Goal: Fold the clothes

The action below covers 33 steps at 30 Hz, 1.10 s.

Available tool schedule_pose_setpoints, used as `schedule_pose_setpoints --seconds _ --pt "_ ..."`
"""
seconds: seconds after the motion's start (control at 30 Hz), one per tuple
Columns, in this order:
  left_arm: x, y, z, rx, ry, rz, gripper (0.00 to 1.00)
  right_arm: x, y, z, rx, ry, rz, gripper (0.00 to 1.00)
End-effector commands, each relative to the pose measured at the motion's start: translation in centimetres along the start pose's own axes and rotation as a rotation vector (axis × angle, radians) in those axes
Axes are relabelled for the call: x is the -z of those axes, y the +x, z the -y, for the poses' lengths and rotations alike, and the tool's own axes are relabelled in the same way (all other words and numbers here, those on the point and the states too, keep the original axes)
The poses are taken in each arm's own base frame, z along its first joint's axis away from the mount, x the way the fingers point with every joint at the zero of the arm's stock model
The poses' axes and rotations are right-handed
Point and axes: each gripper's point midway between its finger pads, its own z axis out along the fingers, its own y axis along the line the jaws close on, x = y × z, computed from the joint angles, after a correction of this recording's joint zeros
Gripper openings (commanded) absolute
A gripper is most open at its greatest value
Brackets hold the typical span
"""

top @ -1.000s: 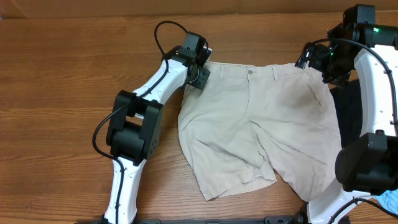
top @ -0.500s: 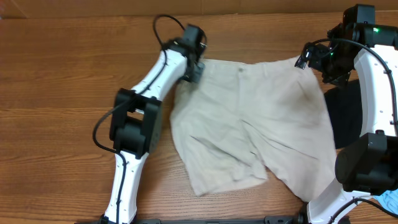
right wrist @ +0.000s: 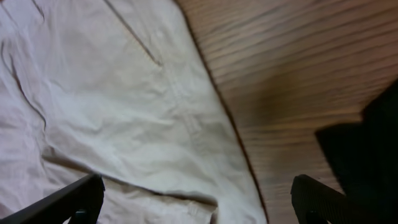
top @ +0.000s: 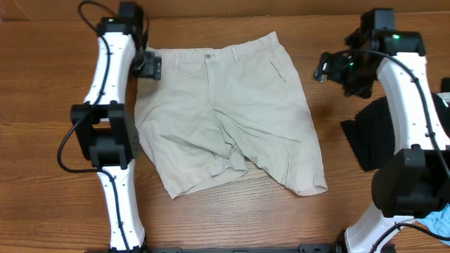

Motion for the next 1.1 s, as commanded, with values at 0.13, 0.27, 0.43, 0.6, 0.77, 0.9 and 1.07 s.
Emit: schedule_pose_setpoints --seconds 0.13,0.27,0.43,0.6,0.77,0.9,1.07 --pt "1.5 4.1 4.0 0.004 0.165 -0.166 1.0 -1.6 5.4 -3.0 0.093 0.011 -0.135 1.0" --pt "1.8 5.1 4.7 0.006 0.21 -0.207 1.0 -4.4 8.7 -2.3 0.101 0.039 -0.234 0.97" --pt "1.8 5.0 4.8 0.006 0.212 -0.204 1.0 -7.5 12.6 -1.7 0.078 0.007 -0.343 0.82" --pt "1.8 4.7 4.7 0.008 0.213 -0.192 1.0 -8.7 14.6 -1.6 0.072 -0.015 -0.393 0.74" --pt "1.7 4.3 4.8 0.009 0.216 -0.174 1.0 -10.1 15.2 -2.4 0.118 -0.025 -0.374 0.68" --pt "1.7 4.0 4.8 0.01 0.217 -0.164 1.0 -11.5 15.4 -2.5 0.15 -0.017 -0.342 0.57" --pt "1.6 4.0 4.8 0.01 0.217 -0.161 1.0 -12.6 14.4 -1.2 0.187 0.073 -0.269 0.36"
